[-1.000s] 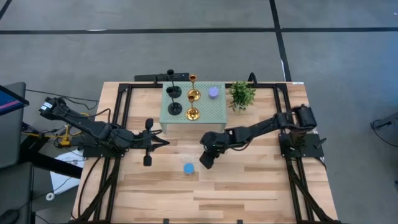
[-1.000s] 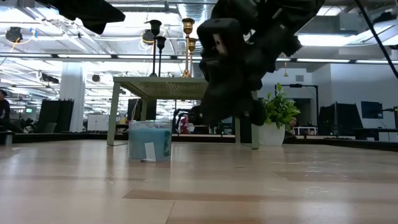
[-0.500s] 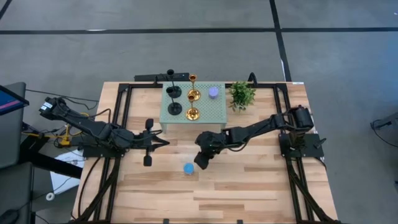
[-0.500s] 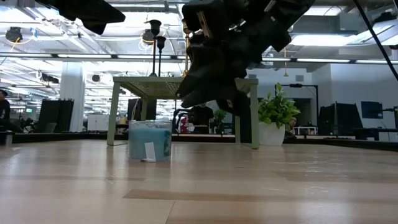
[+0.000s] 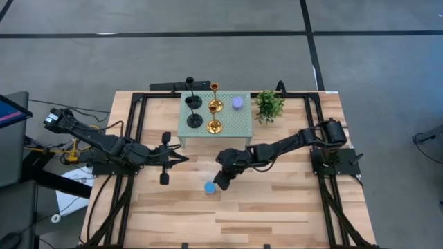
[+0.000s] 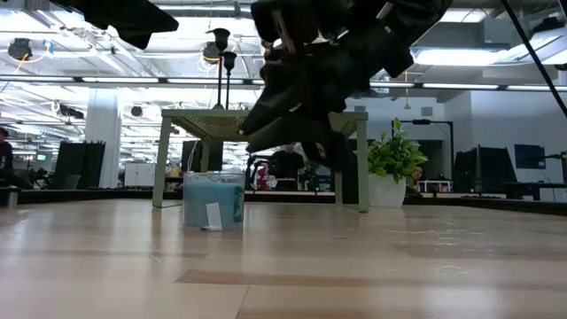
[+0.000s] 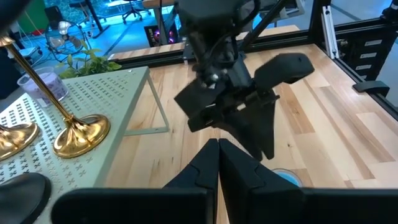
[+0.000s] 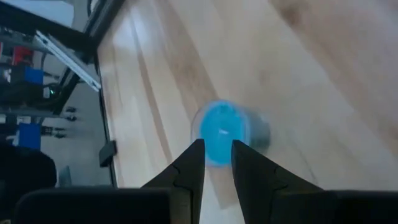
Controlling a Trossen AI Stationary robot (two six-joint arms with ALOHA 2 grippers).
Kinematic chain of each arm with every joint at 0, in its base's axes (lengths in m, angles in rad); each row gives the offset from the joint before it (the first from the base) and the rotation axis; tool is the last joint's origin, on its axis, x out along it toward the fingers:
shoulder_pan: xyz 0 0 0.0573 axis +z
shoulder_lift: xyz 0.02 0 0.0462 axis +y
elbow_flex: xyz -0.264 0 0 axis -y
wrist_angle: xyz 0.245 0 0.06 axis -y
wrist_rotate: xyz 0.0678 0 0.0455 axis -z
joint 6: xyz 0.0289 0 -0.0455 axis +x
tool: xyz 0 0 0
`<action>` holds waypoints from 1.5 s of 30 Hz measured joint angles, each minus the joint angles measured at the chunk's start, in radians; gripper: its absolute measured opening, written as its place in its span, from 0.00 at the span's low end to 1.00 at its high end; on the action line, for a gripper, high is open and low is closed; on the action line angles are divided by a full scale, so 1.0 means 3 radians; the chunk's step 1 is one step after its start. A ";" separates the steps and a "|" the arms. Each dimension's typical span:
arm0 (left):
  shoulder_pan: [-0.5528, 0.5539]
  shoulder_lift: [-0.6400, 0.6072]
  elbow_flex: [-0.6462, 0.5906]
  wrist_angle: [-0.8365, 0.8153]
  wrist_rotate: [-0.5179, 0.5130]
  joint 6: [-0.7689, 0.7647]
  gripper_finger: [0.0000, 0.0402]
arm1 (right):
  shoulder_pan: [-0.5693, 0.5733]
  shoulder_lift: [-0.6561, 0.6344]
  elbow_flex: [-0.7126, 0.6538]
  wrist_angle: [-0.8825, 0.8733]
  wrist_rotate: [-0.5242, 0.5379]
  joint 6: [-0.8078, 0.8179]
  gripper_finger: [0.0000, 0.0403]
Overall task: Pick & Place candle stick holders
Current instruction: Put the blue scented candle on the shelf
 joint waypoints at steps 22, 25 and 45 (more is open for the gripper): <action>0.0000 0.0112 0.0000 0.0006 0.0350 -0.0429 0.03 | 0.0128 -0.0648 -0.0031 -0.0187 0.0879 -0.1866 0.11; -0.0001 0.0336 0.0001 0.0009 0.0414 -0.0601 0.02 | 0.0186 -0.0857 -0.0031 -0.0478 0.1232 -0.2016 0.07; 0.0210 0.1458 0.0003 0.0620 0.0608 -0.2219 0.02 | 0.0682 -0.1460 -0.0042 -0.1723 0.2230 -0.2098 0.01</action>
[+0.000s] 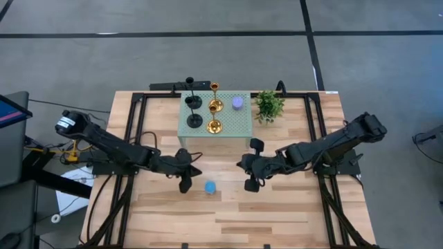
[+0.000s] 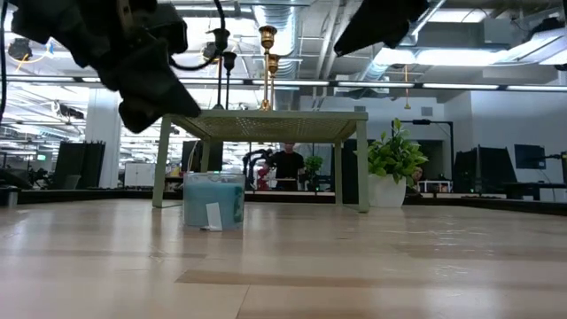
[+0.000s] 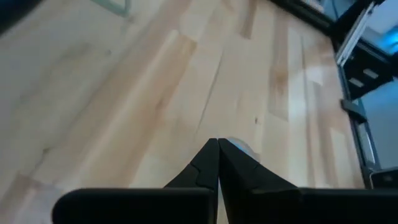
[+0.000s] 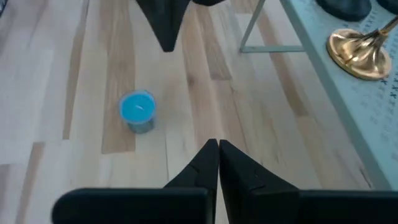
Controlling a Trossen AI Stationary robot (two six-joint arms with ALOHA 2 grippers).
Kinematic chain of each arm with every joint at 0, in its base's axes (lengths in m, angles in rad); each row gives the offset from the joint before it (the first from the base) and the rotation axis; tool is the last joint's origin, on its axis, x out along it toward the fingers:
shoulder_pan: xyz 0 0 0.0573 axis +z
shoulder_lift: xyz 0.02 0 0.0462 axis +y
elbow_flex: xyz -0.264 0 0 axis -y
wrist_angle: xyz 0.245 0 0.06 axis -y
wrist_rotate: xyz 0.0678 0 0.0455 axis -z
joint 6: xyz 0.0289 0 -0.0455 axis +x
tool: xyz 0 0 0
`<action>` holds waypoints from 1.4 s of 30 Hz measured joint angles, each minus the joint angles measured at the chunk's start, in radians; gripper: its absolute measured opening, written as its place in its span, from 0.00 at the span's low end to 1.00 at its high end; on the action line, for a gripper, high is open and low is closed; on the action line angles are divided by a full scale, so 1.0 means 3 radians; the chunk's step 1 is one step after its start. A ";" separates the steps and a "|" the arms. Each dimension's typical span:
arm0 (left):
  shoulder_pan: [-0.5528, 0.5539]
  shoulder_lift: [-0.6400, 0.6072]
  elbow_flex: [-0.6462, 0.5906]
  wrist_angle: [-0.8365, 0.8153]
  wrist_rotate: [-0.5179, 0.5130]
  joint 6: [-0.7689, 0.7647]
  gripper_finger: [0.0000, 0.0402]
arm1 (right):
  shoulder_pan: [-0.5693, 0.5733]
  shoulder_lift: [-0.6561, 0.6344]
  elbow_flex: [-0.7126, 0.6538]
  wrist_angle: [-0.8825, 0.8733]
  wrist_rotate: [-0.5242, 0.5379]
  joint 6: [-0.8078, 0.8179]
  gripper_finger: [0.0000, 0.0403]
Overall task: Pick & Place candle stick holders
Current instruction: Put the blue scented candle on the shelf
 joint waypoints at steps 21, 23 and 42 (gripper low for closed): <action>-0.0041 0.0894 0.0511 0.0398 0.0279 0.0943 0.01 | 0.0194 -0.0185 0.0003 -0.1039 0.0735 0.0480 0.01; -0.0042 0.0940 0.0639 0.0177 0.0162 0.1034 0.01 | 0.0234 -0.0202 0.0004 -0.1145 0.0805 0.0590 0.01; -0.0017 0.0907 0.0825 -0.0559 -0.0027 0.1226 0.02 | 0.0882 -0.0228 0.0003 -0.1640 0.1717 0.1440 0.00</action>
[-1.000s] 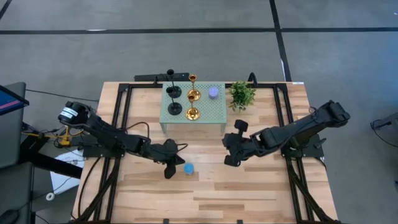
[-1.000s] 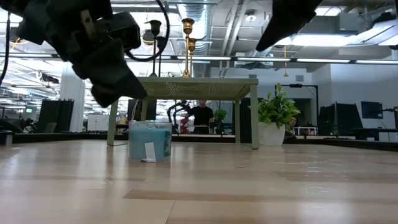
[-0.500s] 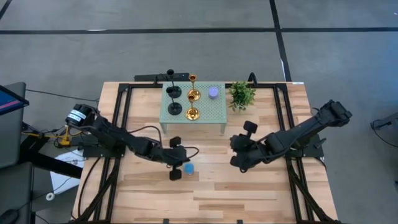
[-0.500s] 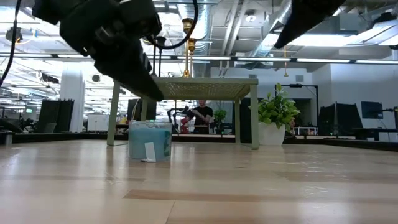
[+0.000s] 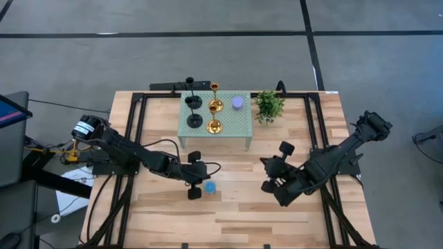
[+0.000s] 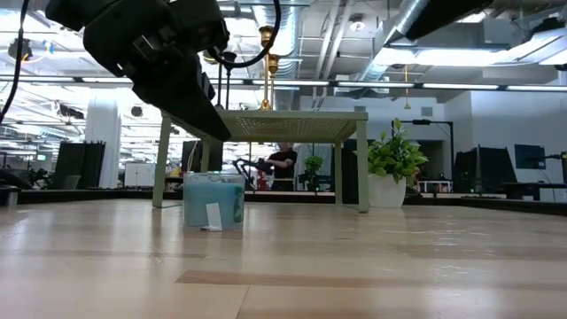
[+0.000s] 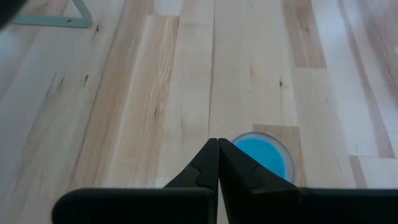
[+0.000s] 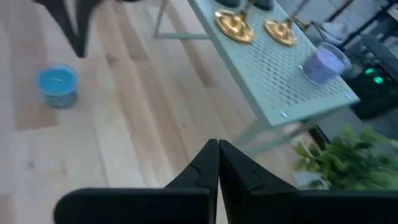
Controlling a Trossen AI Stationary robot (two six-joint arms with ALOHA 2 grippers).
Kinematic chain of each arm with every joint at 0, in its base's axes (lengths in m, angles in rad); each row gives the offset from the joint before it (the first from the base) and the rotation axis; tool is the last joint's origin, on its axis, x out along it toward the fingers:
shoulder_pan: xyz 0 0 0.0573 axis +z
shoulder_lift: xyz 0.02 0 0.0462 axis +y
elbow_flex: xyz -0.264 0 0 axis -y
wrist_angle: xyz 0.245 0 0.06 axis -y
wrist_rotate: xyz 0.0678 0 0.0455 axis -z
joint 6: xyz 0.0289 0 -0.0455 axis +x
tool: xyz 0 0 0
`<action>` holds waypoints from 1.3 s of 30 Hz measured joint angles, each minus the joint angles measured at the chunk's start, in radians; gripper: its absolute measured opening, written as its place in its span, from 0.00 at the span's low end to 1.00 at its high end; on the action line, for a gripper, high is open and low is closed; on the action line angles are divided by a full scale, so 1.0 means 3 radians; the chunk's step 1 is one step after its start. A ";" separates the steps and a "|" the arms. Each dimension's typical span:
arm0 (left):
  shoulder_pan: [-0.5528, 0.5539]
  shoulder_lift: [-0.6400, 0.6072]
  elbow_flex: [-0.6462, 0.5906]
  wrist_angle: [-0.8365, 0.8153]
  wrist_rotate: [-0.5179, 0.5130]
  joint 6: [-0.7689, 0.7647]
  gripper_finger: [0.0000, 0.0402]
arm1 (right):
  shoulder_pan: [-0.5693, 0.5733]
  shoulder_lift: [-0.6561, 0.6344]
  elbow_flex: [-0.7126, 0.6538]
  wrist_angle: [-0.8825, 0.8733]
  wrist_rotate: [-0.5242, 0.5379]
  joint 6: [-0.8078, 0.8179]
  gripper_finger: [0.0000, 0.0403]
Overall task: Pick & Place candle stick holders
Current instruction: Put the blue scented candle on the shelf
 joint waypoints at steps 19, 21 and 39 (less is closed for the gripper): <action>0.0008 0.0000 0.0000 0.0000 0.0000 0.0163 0.03 | 0.0056 0.0002 0.0000 0.0375 -0.0013 -0.0245 0.01; 0.0008 0.0000 0.0000 0.0000 0.0000 0.0163 0.03 | 0.0017 0.0002 0.0000 0.0372 -0.0026 -0.0252 0.01; 0.0008 0.0000 -0.0001 0.0267 -0.0005 0.0149 0.03 | -0.0357 -0.1939 -0.1750 0.2614 -0.1688 -0.1846 0.00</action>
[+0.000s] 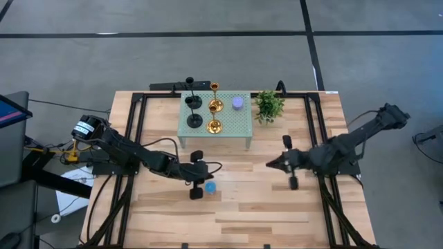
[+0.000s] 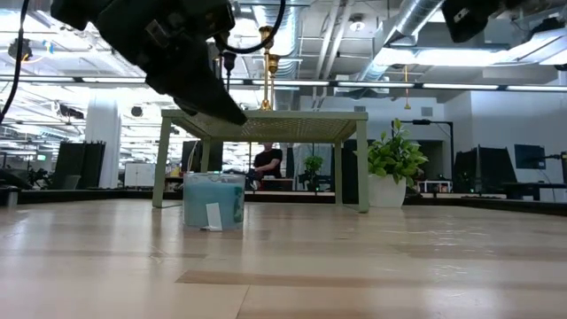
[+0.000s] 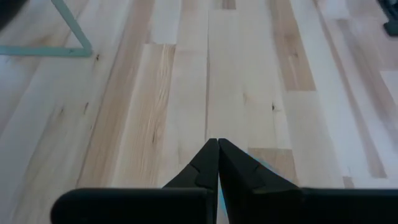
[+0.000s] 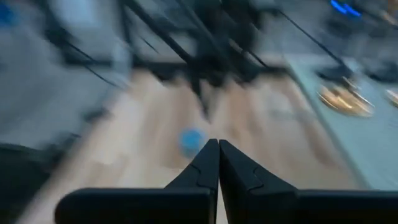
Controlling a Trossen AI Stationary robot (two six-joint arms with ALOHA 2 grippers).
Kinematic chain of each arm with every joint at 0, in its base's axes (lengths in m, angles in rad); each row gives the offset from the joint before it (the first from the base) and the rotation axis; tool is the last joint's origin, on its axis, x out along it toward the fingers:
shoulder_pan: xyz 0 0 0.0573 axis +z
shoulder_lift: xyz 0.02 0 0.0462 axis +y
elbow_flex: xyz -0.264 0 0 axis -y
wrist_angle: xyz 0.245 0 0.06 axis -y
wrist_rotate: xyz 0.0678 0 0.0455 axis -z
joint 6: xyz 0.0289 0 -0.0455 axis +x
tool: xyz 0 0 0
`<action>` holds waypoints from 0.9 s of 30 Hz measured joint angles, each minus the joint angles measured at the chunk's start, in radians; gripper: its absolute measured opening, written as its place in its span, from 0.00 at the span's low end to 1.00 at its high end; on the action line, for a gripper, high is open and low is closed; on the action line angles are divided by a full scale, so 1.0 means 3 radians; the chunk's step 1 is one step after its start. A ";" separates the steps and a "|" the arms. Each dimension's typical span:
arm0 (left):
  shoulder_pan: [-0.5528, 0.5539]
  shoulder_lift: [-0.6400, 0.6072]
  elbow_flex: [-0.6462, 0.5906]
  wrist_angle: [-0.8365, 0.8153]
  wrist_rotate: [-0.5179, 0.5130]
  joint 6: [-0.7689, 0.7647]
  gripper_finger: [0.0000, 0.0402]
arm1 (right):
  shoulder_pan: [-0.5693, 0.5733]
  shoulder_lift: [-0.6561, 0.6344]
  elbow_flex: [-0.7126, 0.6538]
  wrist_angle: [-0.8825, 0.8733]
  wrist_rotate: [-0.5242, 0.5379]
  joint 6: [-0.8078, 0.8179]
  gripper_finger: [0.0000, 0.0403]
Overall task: Pick & Place candle stick holders
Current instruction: Put the blue scented candle on the shelf
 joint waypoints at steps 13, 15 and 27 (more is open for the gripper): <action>0.0044 0.0000 0.0000 0.0046 -0.0269 0.0299 0.02 | -0.0622 -0.1412 -0.0971 0.0772 -0.1863 -0.0843 0.00; 0.0067 0.0000 0.0000 0.0036 -0.0264 0.0302 0.02 | -0.0688 -0.1505 -0.1136 0.0935 -0.1958 -0.0844 0.00; -0.0126 0.0014 0.0529 -0.0879 -0.0399 0.0340 0.01 | -0.0985 -0.1671 -0.1925 0.2214 -0.2181 -0.0659 0.00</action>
